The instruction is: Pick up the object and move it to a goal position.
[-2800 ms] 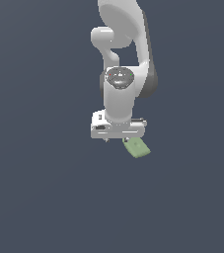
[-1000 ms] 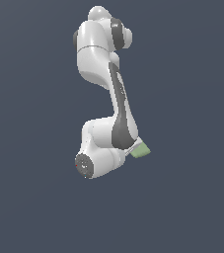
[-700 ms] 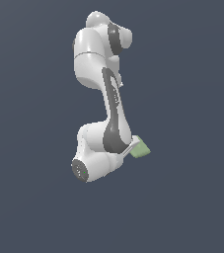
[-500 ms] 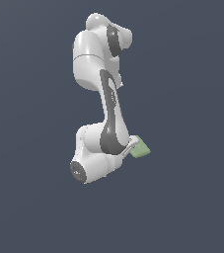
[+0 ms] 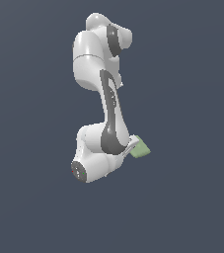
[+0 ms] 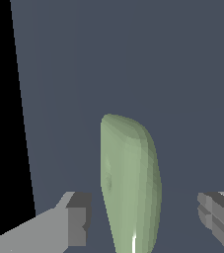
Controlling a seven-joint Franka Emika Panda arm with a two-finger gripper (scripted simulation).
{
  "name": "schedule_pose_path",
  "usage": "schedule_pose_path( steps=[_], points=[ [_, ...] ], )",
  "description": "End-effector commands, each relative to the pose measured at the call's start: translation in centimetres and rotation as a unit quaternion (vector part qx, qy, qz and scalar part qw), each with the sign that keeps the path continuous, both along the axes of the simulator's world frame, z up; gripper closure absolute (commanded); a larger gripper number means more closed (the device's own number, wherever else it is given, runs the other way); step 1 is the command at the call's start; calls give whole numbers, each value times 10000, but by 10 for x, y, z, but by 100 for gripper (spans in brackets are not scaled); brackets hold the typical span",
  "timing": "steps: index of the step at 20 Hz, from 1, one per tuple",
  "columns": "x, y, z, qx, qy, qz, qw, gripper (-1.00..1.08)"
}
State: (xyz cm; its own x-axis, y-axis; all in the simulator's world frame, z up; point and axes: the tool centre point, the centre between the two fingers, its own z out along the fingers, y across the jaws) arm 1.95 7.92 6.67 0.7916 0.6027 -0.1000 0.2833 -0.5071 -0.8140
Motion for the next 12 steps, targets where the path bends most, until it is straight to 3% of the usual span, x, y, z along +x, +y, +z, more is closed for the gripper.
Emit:
schedule_pose_path(
  steps=[1, 12],
  points=[
    [-3, 3, -3, 4, 1, 3, 10000, -60],
    [-14, 16, -14, 28, 0, 11, 10000, -60]
  ],
)
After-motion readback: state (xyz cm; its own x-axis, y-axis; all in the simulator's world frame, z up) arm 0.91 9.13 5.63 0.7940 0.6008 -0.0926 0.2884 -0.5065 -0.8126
